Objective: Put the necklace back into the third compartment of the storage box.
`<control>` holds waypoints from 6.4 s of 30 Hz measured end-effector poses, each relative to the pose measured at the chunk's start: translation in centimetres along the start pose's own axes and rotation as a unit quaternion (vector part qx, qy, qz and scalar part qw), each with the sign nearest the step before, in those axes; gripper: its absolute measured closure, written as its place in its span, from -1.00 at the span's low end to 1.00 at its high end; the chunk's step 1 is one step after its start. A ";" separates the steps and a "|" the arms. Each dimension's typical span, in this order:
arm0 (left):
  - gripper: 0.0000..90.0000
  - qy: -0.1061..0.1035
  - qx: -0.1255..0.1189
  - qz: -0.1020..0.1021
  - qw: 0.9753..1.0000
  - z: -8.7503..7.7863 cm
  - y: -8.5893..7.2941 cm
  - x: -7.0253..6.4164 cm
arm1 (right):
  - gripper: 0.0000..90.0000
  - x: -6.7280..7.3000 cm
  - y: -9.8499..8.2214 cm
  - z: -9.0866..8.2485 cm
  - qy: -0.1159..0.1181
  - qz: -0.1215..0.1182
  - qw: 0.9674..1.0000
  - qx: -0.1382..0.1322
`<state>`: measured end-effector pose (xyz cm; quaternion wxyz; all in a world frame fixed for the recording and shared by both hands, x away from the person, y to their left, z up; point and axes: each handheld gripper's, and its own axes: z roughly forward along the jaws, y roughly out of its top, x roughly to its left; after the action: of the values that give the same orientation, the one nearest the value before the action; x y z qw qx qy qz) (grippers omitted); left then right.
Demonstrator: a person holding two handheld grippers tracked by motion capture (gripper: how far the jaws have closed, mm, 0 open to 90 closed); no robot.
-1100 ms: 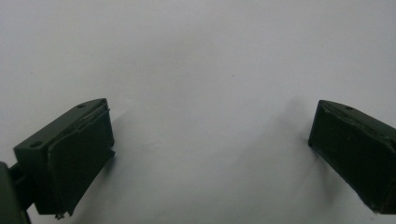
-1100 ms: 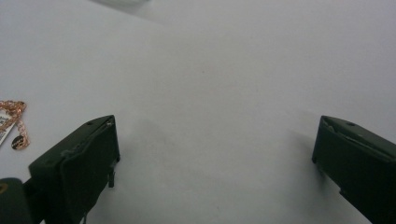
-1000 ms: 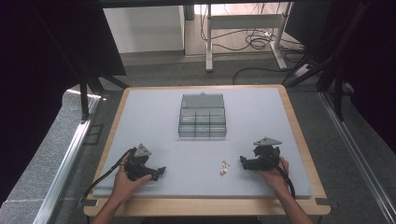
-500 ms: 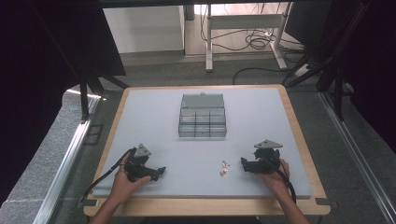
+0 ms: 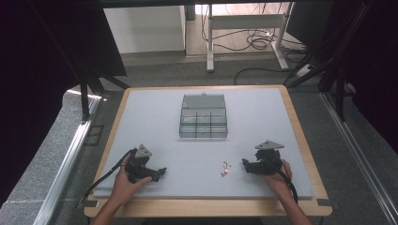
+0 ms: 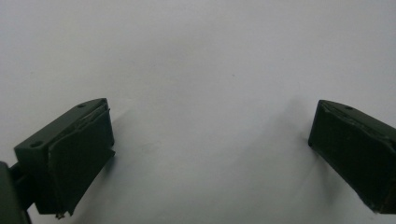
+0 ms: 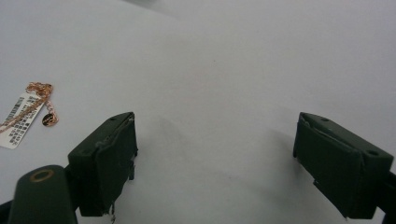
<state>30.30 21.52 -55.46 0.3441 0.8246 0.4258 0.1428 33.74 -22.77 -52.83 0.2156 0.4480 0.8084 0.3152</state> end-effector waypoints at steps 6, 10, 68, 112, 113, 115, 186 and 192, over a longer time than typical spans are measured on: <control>-1.00 0.000 0.000 0.000 1.000 0.0 0.0 0.0 | -0.70 -0.1 0.0 -1.2 0.004 0.000 1.000 -0.021; -1.00 0.000 0.000 0.000 1.000 0.0 0.0 0.0 | -0.69 0.0 -0.1 -2.0 0.012 -0.001 0.999 -0.031; -1.00 0.000 0.000 0.000 1.000 0.0 0.0 0.0 | -0.10 7.6 3.3 -4.7 0.148 -0.104 0.982 -0.050; -1.00 0.000 -0.001 0.000 1.000 0.0 0.0 0.0 | 0.59 9.2 2.3 -0.4 0.142 -0.140 0.978 0.069; -1.00 0.001 -0.001 0.000 1.000 0.0 0.0 0.0 | 0.62 9.2 2.3 -0.4 0.139 -0.143 0.978 0.068; -1.00 0.000 -0.001 0.000 1.000 0.0 0.0 0.0 | 0.70 9.4 2.4 -0.3 0.138 -0.143 0.977 0.072; -1.00 0.000 0.000 0.000 1.000 0.0 0.0 0.0 | 0.85 9.7 2.8 -1.2 0.141 -0.132 0.980 0.058; -1.00 0.000 0.000 0.000 1.000 0.0 0.0 0.0 | 0.85 9.4 3.1 -1.8 0.148 -0.121 0.981 0.042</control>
<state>30.28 21.51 -55.46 0.3442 0.8243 0.4261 0.1433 29.66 -13.99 -49.94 0.1113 0.3036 0.8922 0.3153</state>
